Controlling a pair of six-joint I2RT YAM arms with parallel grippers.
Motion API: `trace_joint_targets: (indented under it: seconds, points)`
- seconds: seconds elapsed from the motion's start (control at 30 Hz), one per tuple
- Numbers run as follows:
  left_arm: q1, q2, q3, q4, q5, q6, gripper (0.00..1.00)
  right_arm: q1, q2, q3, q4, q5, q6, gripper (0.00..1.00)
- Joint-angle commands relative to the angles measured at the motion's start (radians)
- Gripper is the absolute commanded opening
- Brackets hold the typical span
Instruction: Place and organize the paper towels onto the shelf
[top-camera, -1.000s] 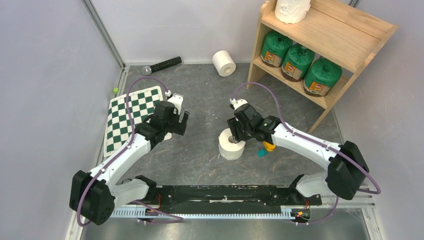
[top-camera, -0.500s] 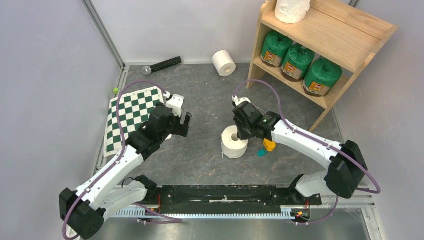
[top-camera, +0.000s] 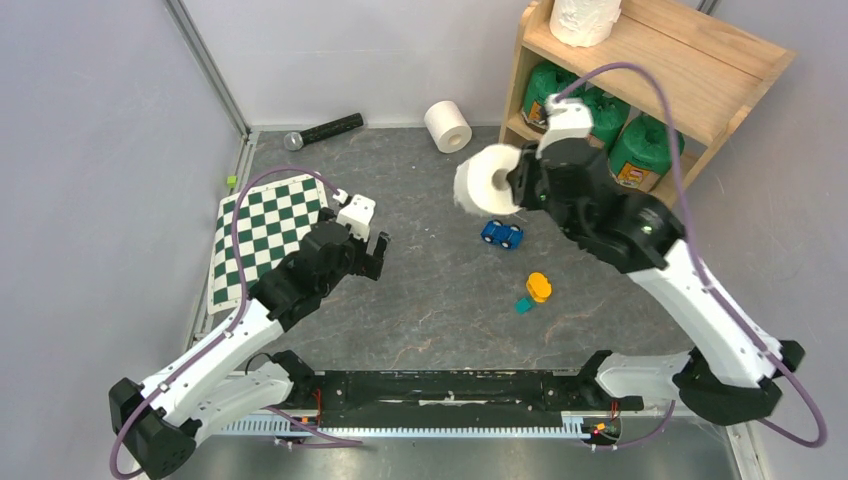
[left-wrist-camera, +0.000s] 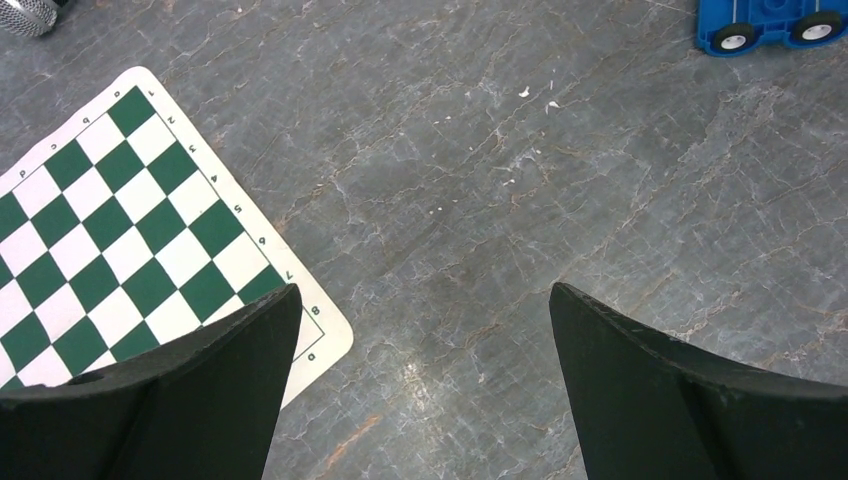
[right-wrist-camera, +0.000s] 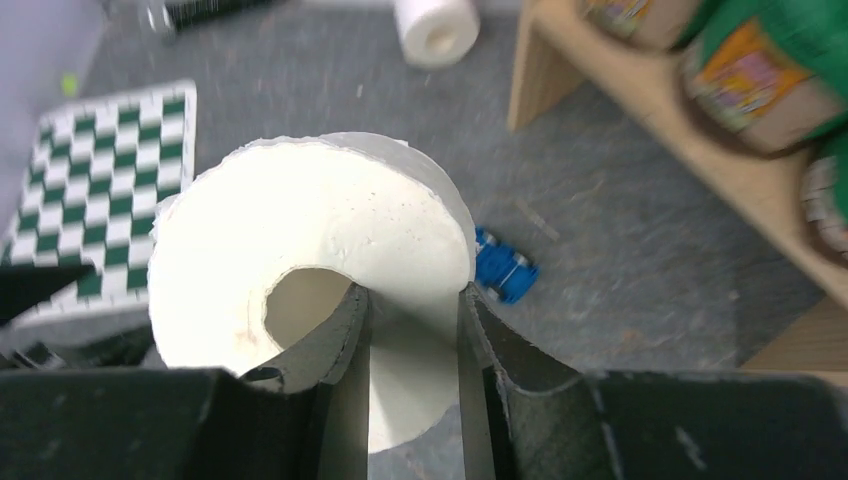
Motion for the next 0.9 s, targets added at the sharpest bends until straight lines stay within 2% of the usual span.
trace_joint_targets:
  seconds: [0.0, 0.17, 0.4, 0.5, 0.67, 0.87]
  points:
    - [-0.008, -0.030, 0.009, 0.027, -0.018, -0.013, 0.99, -0.002, -0.046, 0.171, 0.020, 0.238, -0.054, 0.00]
    - [-0.008, -0.043, 0.006, 0.021, -0.018, -0.015, 0.99, -0.004, -0.034, 0.310, 0.064, 0.376, -0.161, 0.00]
    - [-0.009, -0.033, 0.011, 0.006, -0.026, -0.012, 0.99, -0.007, -0.012, 0.358, 0.223, 0.613, -0.370, 0.00]
    - [-0.008, -0.028, 0.017, -0.001, -0.034, -0.010, 0.99, -0.015, 0.000, 0.364, 0.338, 0.685, -0.511, 0.00]
    - [-0.006, -0.019, 0.023, -0.009, -0.044, -0.006, 1.00, -0.032, 0.041, 0.401, 0.485, 0.704, -0.676, 0.00]
    - [-0.006, -0.007, 0.028, -0.015, -0.046, -0.004, 0.99, -0.103, 0.165, 0.505, 0.494, 0.621, -0.718, 0.00]
